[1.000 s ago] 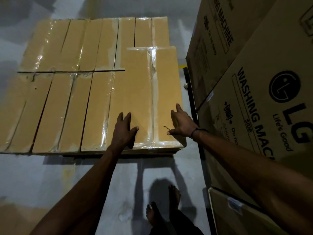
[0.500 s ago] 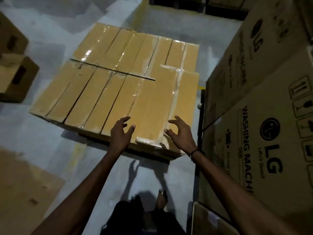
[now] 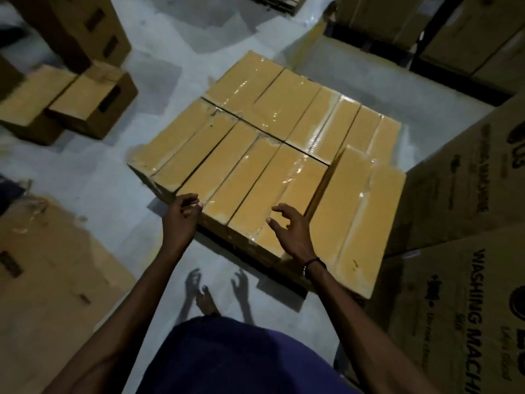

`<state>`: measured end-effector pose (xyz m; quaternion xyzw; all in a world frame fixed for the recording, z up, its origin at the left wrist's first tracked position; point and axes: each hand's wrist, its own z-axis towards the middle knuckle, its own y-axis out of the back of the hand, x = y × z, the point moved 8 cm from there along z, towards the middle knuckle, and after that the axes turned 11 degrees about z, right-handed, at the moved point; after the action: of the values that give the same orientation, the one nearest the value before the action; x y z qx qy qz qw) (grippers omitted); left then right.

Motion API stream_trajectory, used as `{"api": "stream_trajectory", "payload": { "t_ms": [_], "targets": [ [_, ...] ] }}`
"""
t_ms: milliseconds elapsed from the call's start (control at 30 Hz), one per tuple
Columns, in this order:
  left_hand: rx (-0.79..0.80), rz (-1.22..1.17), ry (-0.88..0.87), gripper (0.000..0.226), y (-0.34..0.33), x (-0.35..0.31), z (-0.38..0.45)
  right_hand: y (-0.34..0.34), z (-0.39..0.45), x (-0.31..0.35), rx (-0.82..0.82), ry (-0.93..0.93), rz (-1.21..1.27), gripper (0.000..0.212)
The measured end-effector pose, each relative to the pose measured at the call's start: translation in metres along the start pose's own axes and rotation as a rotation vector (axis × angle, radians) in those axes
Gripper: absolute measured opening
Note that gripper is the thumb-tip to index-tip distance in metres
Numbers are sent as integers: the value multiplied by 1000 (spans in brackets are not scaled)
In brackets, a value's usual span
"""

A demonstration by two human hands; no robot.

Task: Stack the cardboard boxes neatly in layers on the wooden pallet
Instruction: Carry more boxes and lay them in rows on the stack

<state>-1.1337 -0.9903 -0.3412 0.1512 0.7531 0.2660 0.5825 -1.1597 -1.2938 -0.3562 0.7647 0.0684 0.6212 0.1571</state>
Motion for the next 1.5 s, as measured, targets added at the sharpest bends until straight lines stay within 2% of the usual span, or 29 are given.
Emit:
{"api": "stream_trajectory", "payload": {
  "t_ms": [233, 667, 1100, 1233, 1500],
  "targets": [
    [-67, -27, 55, 22, 104, 55, 90, -145, 77, 88, 83, 62, 35, 30],
    [-327, -184, 227, 12, 294, 147, 278, -403, 244, 199, 340, 182, 93, 30],
    [-505, -183, 303, 13, 475, 200, 464, -656, 411, 342, 564, 260, 86, 34],
    [-506, -213, 291, 15, 519, 229, 528, -719, 456, 365, 574, 270, 61, 37],
    [-455, -200, 273, 12, 612, 303, 690, -845, 542, 396, 454, 224, 57, 41]
  ]
}}
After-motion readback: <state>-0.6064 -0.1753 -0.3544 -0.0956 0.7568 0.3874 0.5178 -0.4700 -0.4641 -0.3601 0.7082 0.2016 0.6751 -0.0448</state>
